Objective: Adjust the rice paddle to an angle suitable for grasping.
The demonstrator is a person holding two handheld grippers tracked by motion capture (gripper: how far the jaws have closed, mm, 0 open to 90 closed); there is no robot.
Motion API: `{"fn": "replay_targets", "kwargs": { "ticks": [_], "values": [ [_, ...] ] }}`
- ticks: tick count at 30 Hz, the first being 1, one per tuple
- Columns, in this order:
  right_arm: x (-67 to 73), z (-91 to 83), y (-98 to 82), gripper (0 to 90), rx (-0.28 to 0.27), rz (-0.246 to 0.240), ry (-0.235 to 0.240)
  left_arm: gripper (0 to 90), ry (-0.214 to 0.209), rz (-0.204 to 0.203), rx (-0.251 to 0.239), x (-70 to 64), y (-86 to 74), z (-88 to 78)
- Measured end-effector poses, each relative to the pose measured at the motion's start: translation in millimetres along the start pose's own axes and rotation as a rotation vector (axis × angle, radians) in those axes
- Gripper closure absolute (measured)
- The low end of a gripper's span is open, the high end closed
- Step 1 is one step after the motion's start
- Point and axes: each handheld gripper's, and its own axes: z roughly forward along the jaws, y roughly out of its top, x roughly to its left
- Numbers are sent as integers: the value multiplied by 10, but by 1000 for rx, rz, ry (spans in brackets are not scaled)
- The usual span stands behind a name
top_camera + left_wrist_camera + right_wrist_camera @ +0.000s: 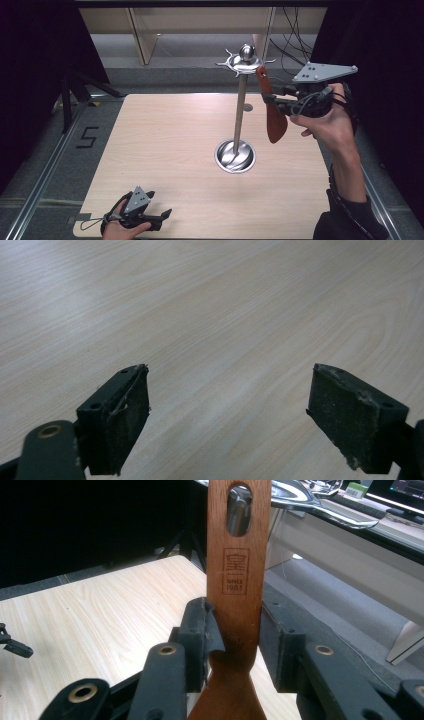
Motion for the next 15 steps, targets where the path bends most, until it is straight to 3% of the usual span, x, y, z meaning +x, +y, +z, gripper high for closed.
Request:
{"fn": "replay_targets", "kwargs": {
  "ticks": [2,3,4,5,6,7,9,10,11,13,15],
  "values": [
    [-19,8,14,670,4,-7,5,160,-3,2,-12,1,5,4],
    [-24,17,14,670,2,-5,7,160,-2,38,-11,25,12,2],
    [-26,25,15,669,3,-2,4,160,-1,-1,-2,0,1,0],
    [-26,30,14,669,6,1,6,160,-1,-4,0,-4,-1,1],
    [-23,37,11,669,4,2,8,160,-3,22,2,11,5,-3],
    [-26,40,8,669,5,1,11,160,-3,-14,-9,-9,0,8],
    [-21,62,-9,669,-2,2,12,160,-11,-15,-11,-14,-2,11],
    [-16,62,-18,669,6,6,17,160,-13,25,-2,9,6,3],
    [-10,71,-28,669,5,15,23,160,-8,33,8,16,6,-3],
    [-12,63,-48,670,-1,4,16,160,-10,-23,-17,-12,-7,24],
    [-4,66,-66,677,-14,9,14,159,-6,12,6,4,0,3]
  ]
}}
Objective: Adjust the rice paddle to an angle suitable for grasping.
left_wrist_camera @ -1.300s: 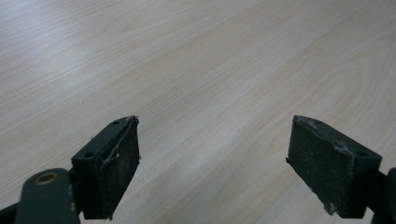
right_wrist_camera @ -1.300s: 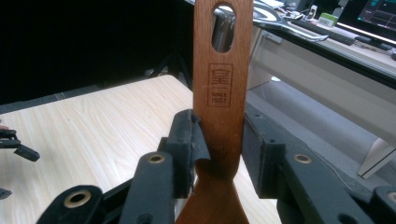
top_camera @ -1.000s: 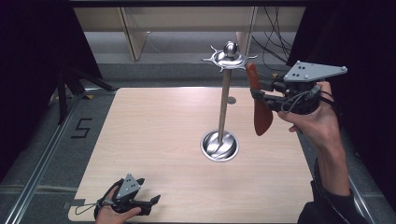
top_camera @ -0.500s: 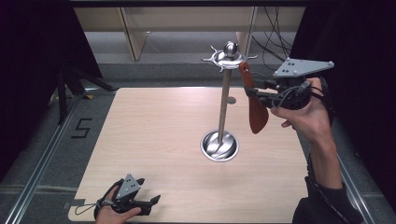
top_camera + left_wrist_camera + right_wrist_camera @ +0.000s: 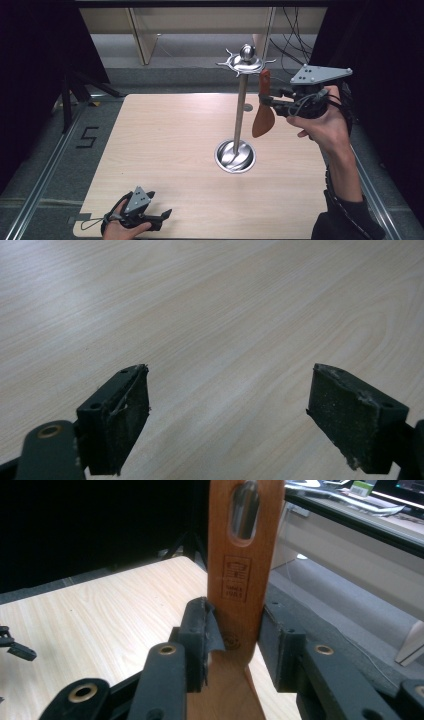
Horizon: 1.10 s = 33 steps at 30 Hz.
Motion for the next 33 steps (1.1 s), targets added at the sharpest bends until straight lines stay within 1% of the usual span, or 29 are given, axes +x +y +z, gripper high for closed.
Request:
{"fn": "replay_targets", "kwargs": {
  "ticks": [1,2,3,4,5,6,7,8,10,12,13,14,15,16,17,18,19,20,21,22,23,24,25,27,28,30,31,32,33],
  "values": [
    [1,1,-5,687,1,12,6,159,-1,-4,-3,-5,1,-2],
    [-5,-1,-8,693,-3,12,12,160,-8,-35,-21,-20,-1,11],
    [-1,-1,-13,699,-4,23,8,160,-5,-38,-29,-25,0,11],
    [-12,4,-19,699,-2,8,9,159,-5,-4,-7,-1,2,-4],
    [-14,10,-24,699,8,6,17,159,-5,-21,-9,-12,-3,3],
    [-9,17,-35,699,9,14,16,159,-3,13,2,6,2,-5],
    [-19,32,-46,695,1,12,35,159,-2,23,0,10,6,-3],
    [-20,31,-60,684,-4,23,7,159,3,45,5,27,11,-7],
    [-28,21,-88,649,3,47,30,160,6,51,-2,30,12,-3],
    [-28,-21,-113,635,-9,76,44,160,-5,-15,-2,-4,-2,-1],
    [-27,-52,-129,626,-18,86,36,160,-2,-17,-20,-8,1,8],
    [-38,-76,-144,612,-21,78,38,160,-2,9,-10,8,5,1],
    [-44,-95,-160,602,-29,67,18,160,0,-5,-4,-3,-1,0],
    [-37,-129,-171,591,-15,82,29,160,0,-7,-2,-7,0,-2],
    [-30,-160,-184,578,-23,100,30,159,-3,-15,-5,-8,0,1],
    [-40,-192,-196,564,-35,97,24,160,-5,-42,-26,-27,-1,13],
    [-41,-220,-211,551,-49,99,29,160,-3,-15,-29,-11,4,11],
    [-30,-247,-226,534,-52,102,21,160,-3,0,-3,1,2,-6],
    [-23,-274,-238,517,-53,98,22,160,-2,-17,-4,-8,-2,-3],
    [-11,-293,-254,504,-63,98,11,160,0,5,-12,5,5,1],
    [2,-307,-273,489,-66,112,24,160,1,-10,-23,-5,5,7],
    [5,-325,-295,474,-70,109,16,160,-1,-19,-32,-14,4,11],
    [11,-331,-318,463,-70,108,9,160,8,40,-3,28,11,-8],
    [22,-334,-374,450,-69,109,4,160,0,14,-3,13,6,-8],
    [24,-330,-408,445,-77,112,3,160,1,-12,-24,-3,3,6],
    [27,-313,-484,433,-83,127,4,160,0,12,-7,11,5,-7],
    [29,-299,-530,428,-81,128,-2,160,0,-11,-23,-4,2,6],
    [36,-294,-557,426,-70,145,7,160,1,-8,-23,0,3,5],
    [21,-286,-594,425,-78,135,-1,160,2,-9,-25,1,3,6]
  ]
}}
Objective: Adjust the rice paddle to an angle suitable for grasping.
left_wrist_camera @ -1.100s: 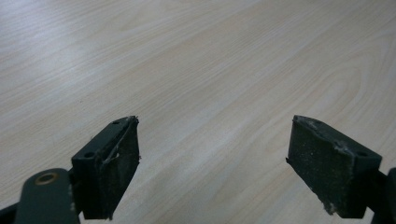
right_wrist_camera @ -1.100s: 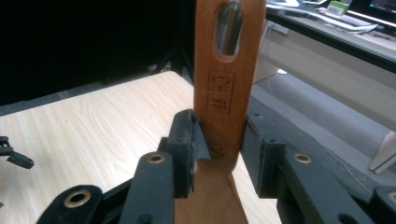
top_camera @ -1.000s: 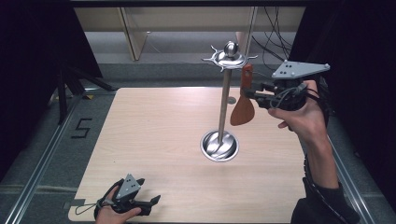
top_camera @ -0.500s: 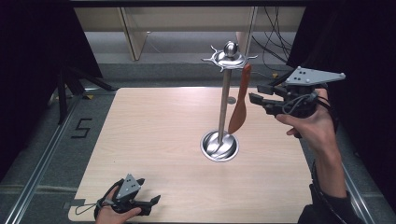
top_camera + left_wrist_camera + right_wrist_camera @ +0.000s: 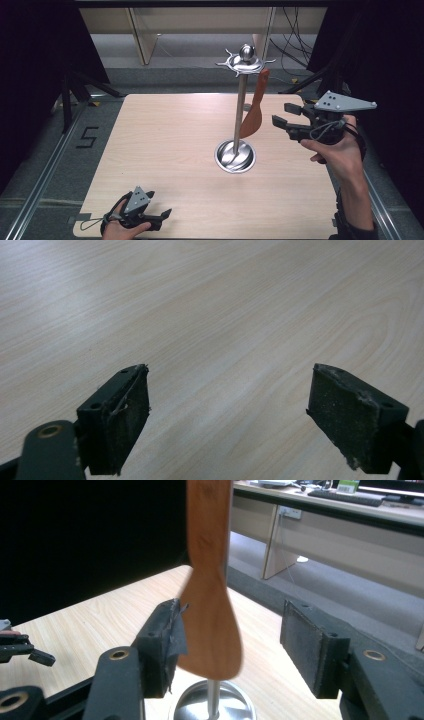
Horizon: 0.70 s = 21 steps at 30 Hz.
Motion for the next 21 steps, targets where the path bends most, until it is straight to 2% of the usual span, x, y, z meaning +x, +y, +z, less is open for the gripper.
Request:
{"fn": "replay_targets", "kwargs": {
  "ticks": [2,3,4,5,6,7,8,9,10,11,12,13,14,15,16,18,19,20,21],
  "values": [
    [-4,12,-72,421,3,22,3,160,-1,13,12,5,0,-8],
    [-16,13,-102,420,7,13,3,160,-2,22,22,11,1,-14],
    [-5,13,-133,419,7,37,8,160,-1,12,12,5,1,-8],
    [-16,7,-159,419,5,36,7,160,0,1,1,-2,1,-2],
    [-17,8,-185,418,0,43,0,160,3,8,-2,2,4,-2],
    [-36,8,-197,415,9,25,-5,160,-3,-28,-13,-24,-5,3],
    [-27,3,-208,415,11,45,0,160,-2,-24,-4,-23,-2,-7],
    [-29,-9,-215,415,8,45,-9,160,-2,-23,-3,-22,2,-13],
    [-32,-9,-227,414,-9,49,-18,160,-2,8,-7,-2,11,-13],
    [-30,-5,-244,412,0,58,-10,160,-4,4,-7,-4,10,-11],
    [-36,10,-266,410,-2,42,-13,160,-6,-26,-6,-23,0,-3],
    [-31,17,-289,407,11,47,-12,160,-5,-16,1,-19,-1,-4],
    [-33,28,-313,404,24,46,-2,160,-9,32,15,9,14,-15],
    [-48,34,-336,402,32,32,-7,160,-9,34,15,8,18,-16],
    [-34,47,-367,401,32,57,-13,160,-1,46,10,15,26,-11],
    [-45,56,-415,399,51,57,-6,160,-5,42,6,13,20,-10],
    [-70,60,-441,399,58,36,-6,160,-8,32,14,8,17,-18],
    [-59,72,-475,399,55,60,-3,160,-5,29,16,8,21,-21],
    [-65,72,-502,398,72,62,1,160,-5,35,14,11,23,-21]
  ]
}}
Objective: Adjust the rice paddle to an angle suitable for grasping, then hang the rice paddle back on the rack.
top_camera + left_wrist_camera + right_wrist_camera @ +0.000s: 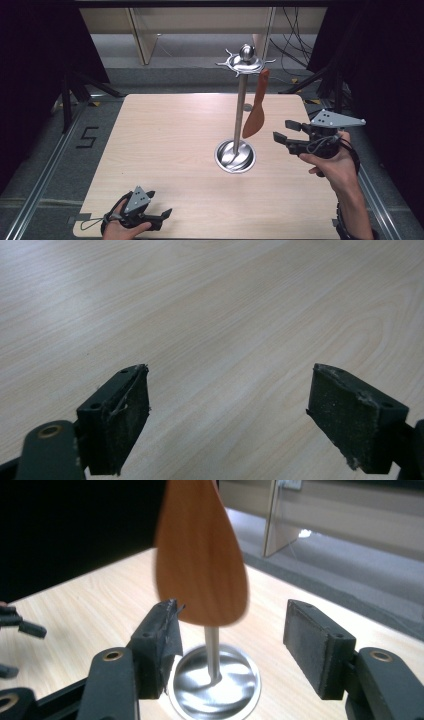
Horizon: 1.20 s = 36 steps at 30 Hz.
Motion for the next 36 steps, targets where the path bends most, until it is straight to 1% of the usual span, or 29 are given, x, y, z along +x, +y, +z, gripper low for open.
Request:
{"fn": "replay_targets", "kwargs": {
  "ticks": [1,2,3,4,6,7,8,9,10,11,12,13,17,18,19,20,22,23,24,25,26,27,29,30,31,32,33,34,36],
  "values": [
    [-9,7,-31,398,2,-6,-7,160,8,14,5,7,3,-4],
    [-8,9,-64,397,10,6,-11,160,8,-14,-17,-14,3,13],
    [-34,10,-89,397,25,-10,-10,160,7,-9,-13,-12,5,11],
    [-35,22,-122,397,22,6,-15,160,6,-11,-12,-15,4,11],
    [-62,34,-174,396,24,16,-24,160,4,11,-7,2,6,10],
    [-76,20,-189,396,55,22,-14,160,5,-14,-14,-18,3,12],
    [-75,35,-218,396,46,36,-18,160,-5,-45,-31,-43,2,20],
    [-83,39,-241,395,54,33,-17,160,-8,-9,-5,-21,7,1],
    [-100,43,-258,395,60,11,-25,160,-8,-45,-26,-46,4,19],
    [-95,43,-278,394,71,21,-22,160,-10,-57,-22,-54,4,20],
    [-91,41,-301,394,82,28,-21,160,-12,-26,-3,-35,8,6],
    [-88,40,-323,393,93,35,-20,160,-12,-23,-24,-36,11,23],
    [-109,71,-451,391,108,35,-27,160,-17,-11,-7,-23,7,2],
    [-105,75,-484,391,114,55,-27,159,-16,-57,-19,-47,-3,14],
    [-109,73,-518,391,130,70,-22,159,-12,-67,-32,-56,-8,25],
    [-117,83,-543,390,130,67,-26,159,-9,-27,-1,-35,-4,3],
    [-121,90,-590,390,154,75,-19,160,-14,-6,-5,-23,9,2],
    [-132,94,-609,390,159,67,-17,160,-13,-44,-30,-45,5,21],
    [-137,109,-629,390,147,69,-19,159,-13,-58,-22,-50,3,22],
    [-138,103,-637,390,164,87,-15,159,-13,-47,-29,-44,1,30],
    [-175,103,-652,390,169,47,-14,159,-8,-21,-16,-25,1,26],
    [-149,112,-666,389,177,94,-11,159,-7,-17,-15,-23,2,24],
    [-177,132,-695,389,168,53,-18,159,-10,-46,-29,-46,-2,27],
    [-147,136,-700,388,185,98,-5,159,-9,-43,-30,-43,-4,24],
    [-151,151,-716,387,181,84,-3,160,-8,-47,-31,-41,-7,21],
    [-137,167,-725,386,169,104,3,160,-5,-22,-28,-17,-7,20],
    [-151,167,-727,384,178,83,7,160,5,34,-9,25,3,6],
    [-161,165,-729,382,190,67,10,159,-4,6,2,4,0,0],
    [-138,181,-752,377,185,102,18,160,-5,-21,-19,-22,-2,19]
  ]
}}
